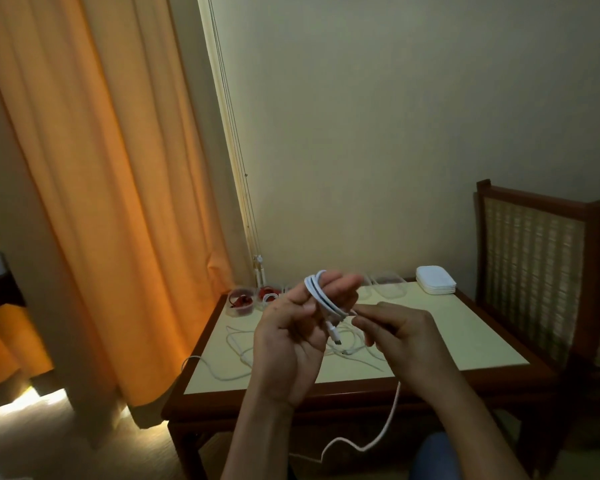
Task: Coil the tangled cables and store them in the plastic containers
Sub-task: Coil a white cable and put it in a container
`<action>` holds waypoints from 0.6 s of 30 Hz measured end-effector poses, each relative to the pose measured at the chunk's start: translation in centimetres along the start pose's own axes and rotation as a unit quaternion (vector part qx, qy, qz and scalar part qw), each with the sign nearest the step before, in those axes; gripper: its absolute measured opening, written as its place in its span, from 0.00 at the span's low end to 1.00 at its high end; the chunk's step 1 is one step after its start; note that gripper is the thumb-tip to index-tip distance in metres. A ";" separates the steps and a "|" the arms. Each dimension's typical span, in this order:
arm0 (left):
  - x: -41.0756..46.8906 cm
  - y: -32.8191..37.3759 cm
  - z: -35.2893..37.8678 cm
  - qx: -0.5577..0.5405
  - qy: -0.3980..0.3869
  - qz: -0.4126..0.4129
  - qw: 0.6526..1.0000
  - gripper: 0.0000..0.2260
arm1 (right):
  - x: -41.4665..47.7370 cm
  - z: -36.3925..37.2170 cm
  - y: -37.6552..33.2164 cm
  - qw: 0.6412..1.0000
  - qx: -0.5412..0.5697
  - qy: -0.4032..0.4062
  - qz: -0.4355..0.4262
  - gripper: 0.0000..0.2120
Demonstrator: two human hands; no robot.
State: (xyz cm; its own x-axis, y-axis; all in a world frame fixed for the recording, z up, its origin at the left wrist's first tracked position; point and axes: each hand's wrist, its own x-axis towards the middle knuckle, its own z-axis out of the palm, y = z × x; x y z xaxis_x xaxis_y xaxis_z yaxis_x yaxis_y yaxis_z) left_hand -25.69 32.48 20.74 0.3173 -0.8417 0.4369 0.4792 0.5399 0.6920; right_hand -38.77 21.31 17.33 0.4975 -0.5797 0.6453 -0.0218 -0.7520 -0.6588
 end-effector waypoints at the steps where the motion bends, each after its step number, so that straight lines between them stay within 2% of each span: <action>1: 0.1 -0.1 0.2 -0.015 0.010 0.007 1.000 0.21 | -0.2 -0.1 -0.1 1.000 -0.001 0.001 -0.001 0.11; 5: 0.7 -0.2 0.6 -0.035 0.039 0.048 0.997 0.22 | -0.7 -0.7 -1.1 0.999 -0.016 -0.019 0.025 0.06; 8: 1.2 0.0 0.3 -0.001 0.068 0.083 0.994 0.21 | -1.0 -1.2 -1.6 0.997 -0.037 -0.046 0.055 0.03; 14: 1.4 0.1 0.4 0.188 0.084 0.098 0.974 0.22 | -1.4 -2.0 -3.1 0.994 -0.093 -0.045 0.027 0.07; 18: 1.8 0.2 -0.8 0.349 0.093 0.105 0.926 0.24 | -1.8 -2.7 -3.5 0.992 -0.110 -0.057 0.000 0.06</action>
State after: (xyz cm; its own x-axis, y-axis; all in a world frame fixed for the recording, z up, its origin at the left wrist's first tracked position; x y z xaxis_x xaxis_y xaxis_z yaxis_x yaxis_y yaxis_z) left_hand -24.34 31.04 21.17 0.5102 -0.6678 0.5420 -0.2349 0.4980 0.8347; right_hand -41.92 24.07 19.53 0.5921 -0.5502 0.5887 -0.2050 -0.8094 -0.5503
